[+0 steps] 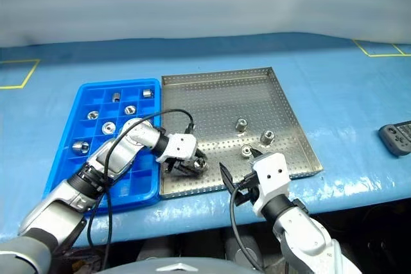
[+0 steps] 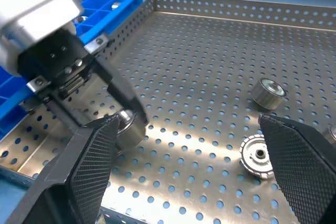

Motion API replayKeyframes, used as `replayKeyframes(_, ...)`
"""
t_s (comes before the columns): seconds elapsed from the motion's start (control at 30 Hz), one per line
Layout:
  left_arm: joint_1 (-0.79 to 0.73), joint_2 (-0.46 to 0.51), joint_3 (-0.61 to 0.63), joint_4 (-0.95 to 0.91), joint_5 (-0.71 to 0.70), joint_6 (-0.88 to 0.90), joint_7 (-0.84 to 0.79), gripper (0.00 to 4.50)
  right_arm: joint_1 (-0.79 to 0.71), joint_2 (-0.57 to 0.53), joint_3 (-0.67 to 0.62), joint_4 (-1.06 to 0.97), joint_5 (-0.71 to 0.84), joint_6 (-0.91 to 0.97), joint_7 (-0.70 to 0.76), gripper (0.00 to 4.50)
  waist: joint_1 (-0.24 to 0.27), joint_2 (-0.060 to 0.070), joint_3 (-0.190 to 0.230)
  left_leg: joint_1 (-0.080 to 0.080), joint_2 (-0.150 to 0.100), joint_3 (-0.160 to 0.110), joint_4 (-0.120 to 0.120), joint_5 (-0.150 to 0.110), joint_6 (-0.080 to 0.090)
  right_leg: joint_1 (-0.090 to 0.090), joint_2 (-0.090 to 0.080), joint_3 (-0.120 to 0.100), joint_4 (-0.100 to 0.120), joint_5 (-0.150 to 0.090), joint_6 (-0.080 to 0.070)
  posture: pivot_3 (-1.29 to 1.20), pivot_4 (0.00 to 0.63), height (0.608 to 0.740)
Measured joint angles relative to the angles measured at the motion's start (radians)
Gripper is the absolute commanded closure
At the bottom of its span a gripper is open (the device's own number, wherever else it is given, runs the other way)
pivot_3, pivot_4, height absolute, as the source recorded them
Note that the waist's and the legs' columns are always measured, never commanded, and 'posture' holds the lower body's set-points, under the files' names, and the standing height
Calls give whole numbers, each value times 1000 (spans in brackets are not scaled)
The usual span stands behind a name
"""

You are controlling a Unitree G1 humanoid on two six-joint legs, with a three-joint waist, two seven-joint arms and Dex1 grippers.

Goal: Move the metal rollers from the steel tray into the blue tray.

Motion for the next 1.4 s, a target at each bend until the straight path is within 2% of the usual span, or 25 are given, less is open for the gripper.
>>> replayKeyframes(0.1,63,-23,153,-117,-62,134,139,2822,-76,-6,0,12,19,34,44,0,14,0,0,1,0,0,0,0,0,1,0,0,0,1,2,86,150,740)
replayKeyframes(0.2,189,-35,285,-251,-106,242,273,2822,-165,-17,-3,47,40,58,104,0,30,0,0,1,0,-1,-1,0,0,1,1,0,0,1,2,170,150,740)
replayKeyframes(0.37,400,-154,475,-486,-105,356,567,2822,-321,-39,23,155,55,81,222,0,103,-1,1,0,0,-2,-1,0,0,1,0,-3,-1,1,2,335,150,740)
replayKeyframes(0.5,533,-208,576,-632,-104,399,721,2822,-430,-31,69,243,59,81,311,0,161,-1,1,0,0,-3,-1,0,0,2,0,-4,-1,1,2,422,150,740)
replayKeyframes(0.7,711,-270,622,-779,-102,441,859,2822,-607,7,185,385,32,63,452,0,233,-1,1,0,0,-5,0,0,0,2,-1,-6,-2,1,1,538,150,740)
replayKeyframes(0.9,820,-325,637,-873,-98,469,971,2822,-646,56,240,448,4,29,526,0,336,-1,1,-2,0,-5,-1,0,0,2,-1,-10,-4,0,0,596,150,740)
replayKeyframes(1.17,854,-331,637,-874,-100,470,1016,2822,-647,84,261,473,-15,11,578,0,490,-1,1,-4,1,-2,-1,-1,-1,-2,-1,-11,-4,-3,-6,579,150,740)
replayKeyframes(1.4,791,-296,618,-870,-114,468,1000,2822,-637,90,258,470,-32,11,577,0,590,-1,1,-6,1,-1,-1,-2,-4,-8,-1,-13,-5,-4,-6,531,150,740)
